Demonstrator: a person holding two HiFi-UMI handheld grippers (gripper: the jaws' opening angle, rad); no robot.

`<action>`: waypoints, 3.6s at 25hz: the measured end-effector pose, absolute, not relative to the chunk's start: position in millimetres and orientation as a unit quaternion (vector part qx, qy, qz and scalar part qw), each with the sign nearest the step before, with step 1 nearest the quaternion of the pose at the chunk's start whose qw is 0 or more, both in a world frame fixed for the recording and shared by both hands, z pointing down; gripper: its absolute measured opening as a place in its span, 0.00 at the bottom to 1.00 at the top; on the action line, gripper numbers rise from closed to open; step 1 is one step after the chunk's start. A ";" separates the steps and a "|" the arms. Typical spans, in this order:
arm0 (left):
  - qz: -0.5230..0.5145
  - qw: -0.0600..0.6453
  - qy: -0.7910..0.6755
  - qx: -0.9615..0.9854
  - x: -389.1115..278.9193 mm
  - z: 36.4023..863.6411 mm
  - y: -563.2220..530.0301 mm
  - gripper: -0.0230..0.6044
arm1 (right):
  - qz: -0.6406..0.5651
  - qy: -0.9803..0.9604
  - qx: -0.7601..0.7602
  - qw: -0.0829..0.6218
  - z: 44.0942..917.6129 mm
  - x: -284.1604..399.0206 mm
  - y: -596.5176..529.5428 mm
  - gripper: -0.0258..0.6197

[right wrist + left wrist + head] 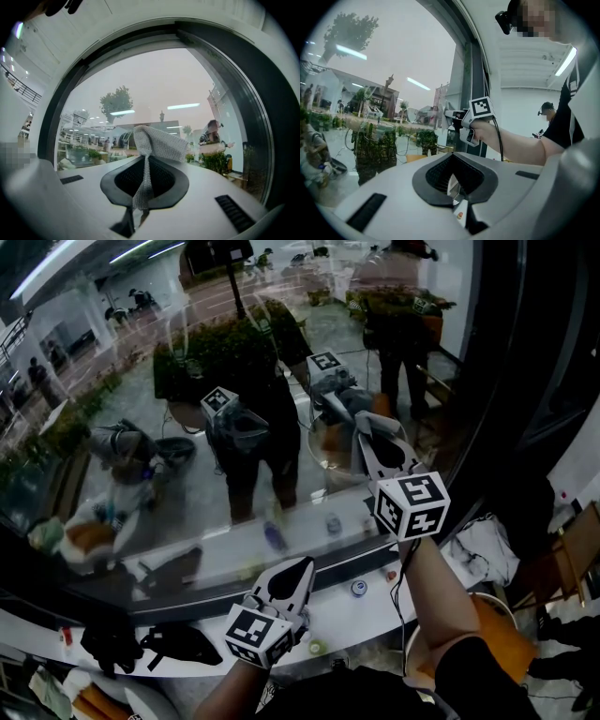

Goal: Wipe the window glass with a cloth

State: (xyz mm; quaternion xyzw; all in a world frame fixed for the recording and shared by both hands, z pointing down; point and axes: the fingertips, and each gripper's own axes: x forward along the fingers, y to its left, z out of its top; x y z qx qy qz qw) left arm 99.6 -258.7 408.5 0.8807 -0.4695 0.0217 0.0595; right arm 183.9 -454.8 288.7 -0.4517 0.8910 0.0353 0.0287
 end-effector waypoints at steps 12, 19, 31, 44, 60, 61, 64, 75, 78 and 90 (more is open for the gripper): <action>0.022 0.056 -0.475 0.878 101.8 406.7 -256.5 0.04 | 0.022 0.891 -0.453 0.028 294.1 190.5 -455.8 0.10; 0.024 0.049 -0.463 0.885 110.5 395.5 -258.2 0.04 | 0.017 0.887 -0.460 0.046 287.4 206.8 -443.4 0.10; 0.007 0.015 -0.422 0.906 127.2 345.1 -271.8 0.04 | 0.050 0.874 -0.479 0.069 231.7 221.1 -431.5 0.10; -0.022 -0.017 -0.434 0.900 113.7 307.9 -282.8 0.04 | 0.058 0.875 -0.477 0.067 209.6 204.4 -446.1 0.10; -0.035 0.000 -0.488 0.872 55.5 316.9 -266.4 0.04 | 0.065 0.889 -0.451 0.052 218.9 141.8 -436.5 0.10; -0.034 0.001 -0.491 0.871 50.4 318.3 -263.4 0.04 | 0.064 0.890 -0.448 0.052 219.2 134.4 -432.9 0.10; -0.033 0.005 -0.498 0.866 35.1 320.6 -255.1 0.04 | 0.064 0.894 -0.439 0.055 217.2 113.7 -424.0 0.10; -0.029 0.009 -0.536 0.844 -42.5 337.4 -211.0 0.04 | 0.062 0.912 -0.400 0.060 223.1 17.0 -381.5 0.10; -0.022 0.005 -0.546 0.837 -67.0 341.4 -201.5 0.04 | 0.065 0.917 -0.389 0.062 221.4 -15.0 -370.5 0.10; -0.027 -0.003 -0.588 0.808 -161.8 348.1 -157.0 0.04 | 0.068 0.943 -0.321 0.059 221.1 -155.7 -310.8 0.10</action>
